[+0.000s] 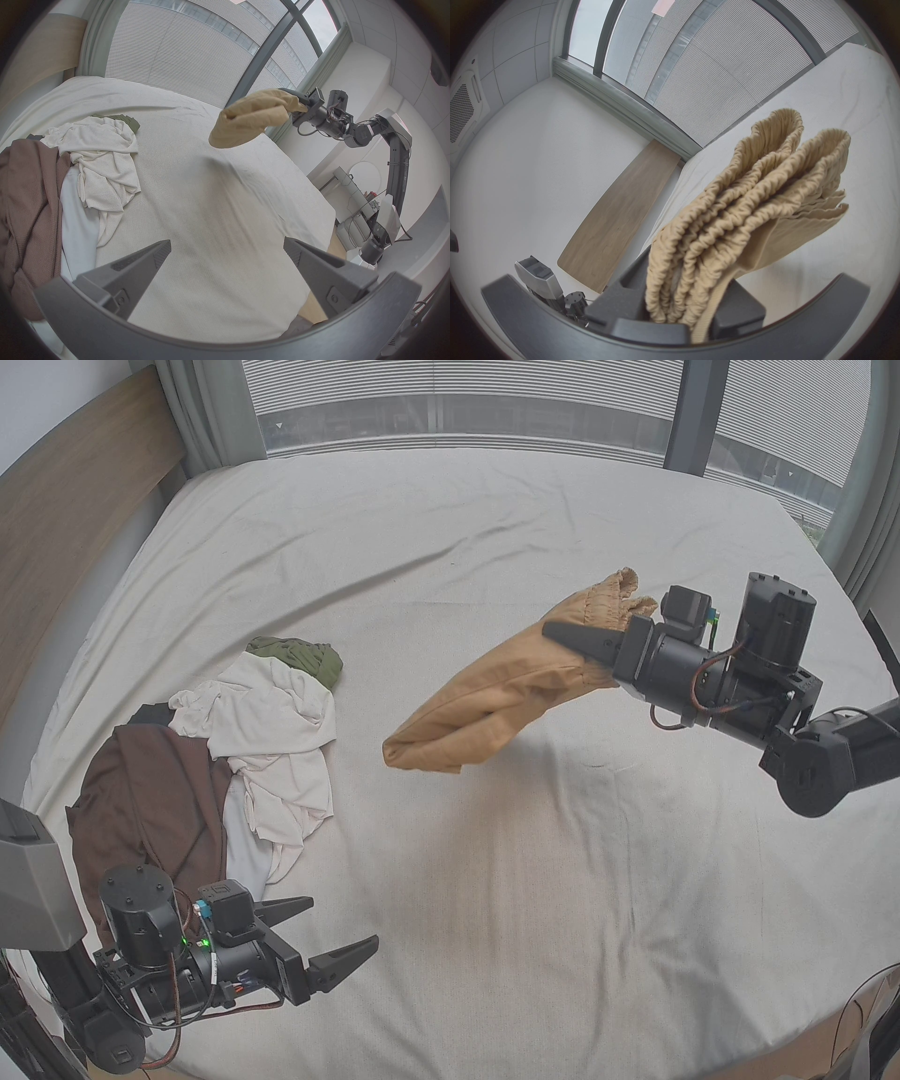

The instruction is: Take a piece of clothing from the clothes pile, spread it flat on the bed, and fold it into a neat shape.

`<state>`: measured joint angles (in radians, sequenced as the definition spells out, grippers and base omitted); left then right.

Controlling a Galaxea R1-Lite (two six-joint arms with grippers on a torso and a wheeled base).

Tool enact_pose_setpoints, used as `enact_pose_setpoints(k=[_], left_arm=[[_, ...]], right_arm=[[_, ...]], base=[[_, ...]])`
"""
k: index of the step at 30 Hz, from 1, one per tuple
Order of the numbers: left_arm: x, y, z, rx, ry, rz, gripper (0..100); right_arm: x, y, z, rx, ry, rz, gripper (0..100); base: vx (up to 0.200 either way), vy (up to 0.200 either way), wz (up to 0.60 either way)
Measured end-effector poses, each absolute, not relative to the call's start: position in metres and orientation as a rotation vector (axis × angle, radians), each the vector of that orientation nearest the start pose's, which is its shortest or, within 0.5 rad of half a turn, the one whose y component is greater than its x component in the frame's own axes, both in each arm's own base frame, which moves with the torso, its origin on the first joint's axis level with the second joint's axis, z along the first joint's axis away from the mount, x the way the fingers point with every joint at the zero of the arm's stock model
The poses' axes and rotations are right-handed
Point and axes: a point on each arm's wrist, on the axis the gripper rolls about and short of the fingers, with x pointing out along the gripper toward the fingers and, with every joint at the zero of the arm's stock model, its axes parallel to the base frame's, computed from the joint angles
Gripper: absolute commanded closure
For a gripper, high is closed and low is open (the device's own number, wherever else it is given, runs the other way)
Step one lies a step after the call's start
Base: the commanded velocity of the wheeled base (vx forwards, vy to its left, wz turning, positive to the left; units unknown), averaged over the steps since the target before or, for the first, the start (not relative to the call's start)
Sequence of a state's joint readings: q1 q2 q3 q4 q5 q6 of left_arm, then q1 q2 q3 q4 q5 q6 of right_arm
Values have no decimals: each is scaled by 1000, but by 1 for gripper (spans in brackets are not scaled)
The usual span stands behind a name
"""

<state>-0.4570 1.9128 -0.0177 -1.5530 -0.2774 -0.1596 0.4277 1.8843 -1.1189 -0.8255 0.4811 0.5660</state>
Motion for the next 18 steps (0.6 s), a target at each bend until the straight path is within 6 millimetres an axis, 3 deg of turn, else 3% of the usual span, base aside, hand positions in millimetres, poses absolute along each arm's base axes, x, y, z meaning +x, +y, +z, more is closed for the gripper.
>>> enact_pose_setpoints(k=[11,18], left_arm=[[188,-99,59,-121,407,-697,0],[188,-99,58,-121,410,-697,0]], right_arm=[[366,167,225,525,192,883,100],[387,172,235,524,173,889,100]], base=[[0,0,0],[0,0,0]])
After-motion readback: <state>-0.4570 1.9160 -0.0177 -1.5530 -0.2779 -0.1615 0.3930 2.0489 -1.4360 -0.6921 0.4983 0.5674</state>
